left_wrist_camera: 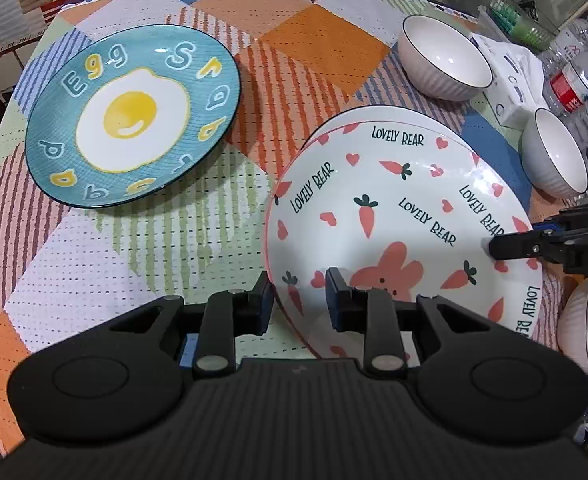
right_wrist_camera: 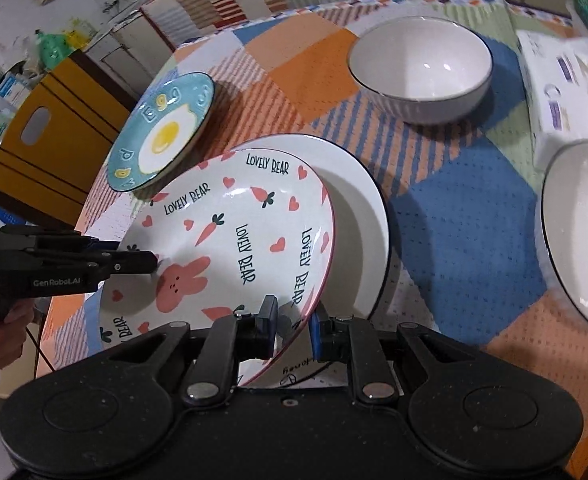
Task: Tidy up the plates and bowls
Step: 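Lower the bunny plate onto the sun plate and open the left tool, then move the left tool over to the blue egg plate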
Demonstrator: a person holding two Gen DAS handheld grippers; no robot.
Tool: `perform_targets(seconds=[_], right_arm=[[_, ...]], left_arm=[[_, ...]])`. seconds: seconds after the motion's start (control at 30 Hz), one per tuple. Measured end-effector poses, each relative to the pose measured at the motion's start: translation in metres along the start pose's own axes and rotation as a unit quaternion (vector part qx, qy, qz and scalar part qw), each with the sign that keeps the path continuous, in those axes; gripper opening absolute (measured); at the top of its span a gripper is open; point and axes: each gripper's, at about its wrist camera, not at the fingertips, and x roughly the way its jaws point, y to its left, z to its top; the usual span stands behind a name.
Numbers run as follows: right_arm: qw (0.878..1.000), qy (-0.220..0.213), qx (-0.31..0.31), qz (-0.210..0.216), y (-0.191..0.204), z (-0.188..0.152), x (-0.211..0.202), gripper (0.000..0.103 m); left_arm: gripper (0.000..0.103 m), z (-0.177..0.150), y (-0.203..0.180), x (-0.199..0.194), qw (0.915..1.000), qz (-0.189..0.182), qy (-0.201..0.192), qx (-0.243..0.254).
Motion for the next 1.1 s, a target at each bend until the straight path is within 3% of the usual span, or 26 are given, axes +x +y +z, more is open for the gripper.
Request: perform_targets(seconds=[0.3, 0.43, 0.57, 0.8, 0.87, 1.0, 1.1], right_arm=[[0.998, -0.015, 0.01, -0.062, 0.006, -0.005, 0.002, 0.024], [0.995, -0.016, -0.022, -0.1, 0.021, -0.005, 0.001, 0.027], [0.982, -0.035, -0.061, -0.176, 0.037, -0.011, 0.005, 0.032], [0.969, -0.048, -0.091, -0.226, 0.048, -0.017, 0.011, 0.032], [0.957, -0.055, -0.108, -0.263, 0.052, -0.02, 0.016, 0.028], [0.953, -0.055, -0.121, -0.272, 0.06, -0.022, 0.021, 0.03], [0.962, -0.06, -0.086, -0.253, 0.056, -0.017, 0.011, 0.029]], left_arm=[[0.026, 0.002, -0.004, 0.011, 0.9999, -0.009, 0.01, -0.007], [0.026, -0.001, -0.006, 0.013, 0.9997, -0.016, 0.014, -0.008], [0.026, -0.007, -0.014, 0.014, 1.0, -0.005, 0.001, 0.0], [0.025, -0.008, -0.015, 0.012, 1.0, 0.003, -0.001, 0.007], [0.026, -0.008, -0.013, 0.01, 1.0, -0.002, 0.0, -0.001], [0.025, -0.011, -0.015, -0.001, 1.0, 0.001, -0.004, 0.008], [0.025, -0.013, -0.018, -0.014, 0.9997, 0.004, -0.006, 0.021]])
